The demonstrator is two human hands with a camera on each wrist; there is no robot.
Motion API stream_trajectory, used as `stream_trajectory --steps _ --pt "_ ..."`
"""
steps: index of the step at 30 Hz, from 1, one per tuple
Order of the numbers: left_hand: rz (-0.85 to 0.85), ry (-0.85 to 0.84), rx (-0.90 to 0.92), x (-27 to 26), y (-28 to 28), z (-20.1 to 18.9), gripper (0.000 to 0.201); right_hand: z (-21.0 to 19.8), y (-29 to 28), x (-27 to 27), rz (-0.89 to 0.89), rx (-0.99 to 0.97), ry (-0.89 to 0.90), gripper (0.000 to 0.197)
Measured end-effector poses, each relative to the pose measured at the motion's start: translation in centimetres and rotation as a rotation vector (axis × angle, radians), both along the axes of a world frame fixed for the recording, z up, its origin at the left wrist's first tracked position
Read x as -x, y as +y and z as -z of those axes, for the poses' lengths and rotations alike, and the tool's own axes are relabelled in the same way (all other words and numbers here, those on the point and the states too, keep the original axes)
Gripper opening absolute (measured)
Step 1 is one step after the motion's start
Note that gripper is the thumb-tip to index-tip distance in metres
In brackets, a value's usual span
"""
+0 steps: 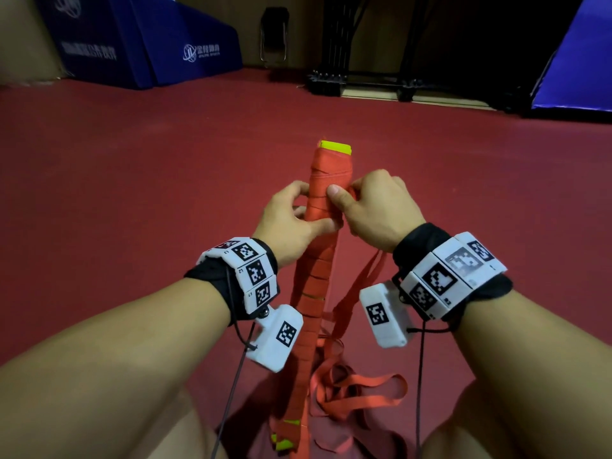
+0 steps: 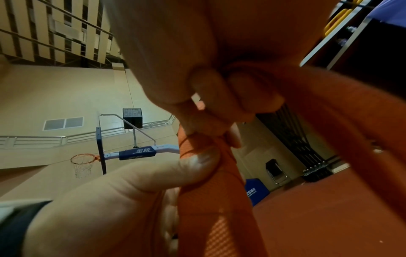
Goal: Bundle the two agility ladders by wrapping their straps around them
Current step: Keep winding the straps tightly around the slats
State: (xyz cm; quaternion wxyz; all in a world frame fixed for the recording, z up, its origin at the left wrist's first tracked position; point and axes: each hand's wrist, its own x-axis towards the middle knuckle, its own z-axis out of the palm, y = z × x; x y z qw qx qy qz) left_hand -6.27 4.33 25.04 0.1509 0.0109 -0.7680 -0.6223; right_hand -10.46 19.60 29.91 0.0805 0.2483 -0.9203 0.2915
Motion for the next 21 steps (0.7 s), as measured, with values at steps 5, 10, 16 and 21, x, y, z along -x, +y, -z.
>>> stream_trajectory --steps 5,10,16,21 --pt "0.009 0.025 0.092 -0.2 0.1 -0.2 0.047 0.5 -1.2 -0.8 0.076 -0.002 0.078 0.089" --pt "0.041 -0.005 0.069 -0.2 0.4 -0.5 0.066 0.1 -1.2 -1.0 0.012 0.016 0.073 0.059" --pt "0.106 -0.018 0.048 -0.6 0.6 -0.9 0.076 -0.1 -0.2 -0.6 -0.044 0.026 0.076 0.051" --pt "0.095 0.016 0.067 -0.3 -0.2 -0.6 0.042 0.4 -0.2 -0.3 0.073 -0.004 0.069 0.069"
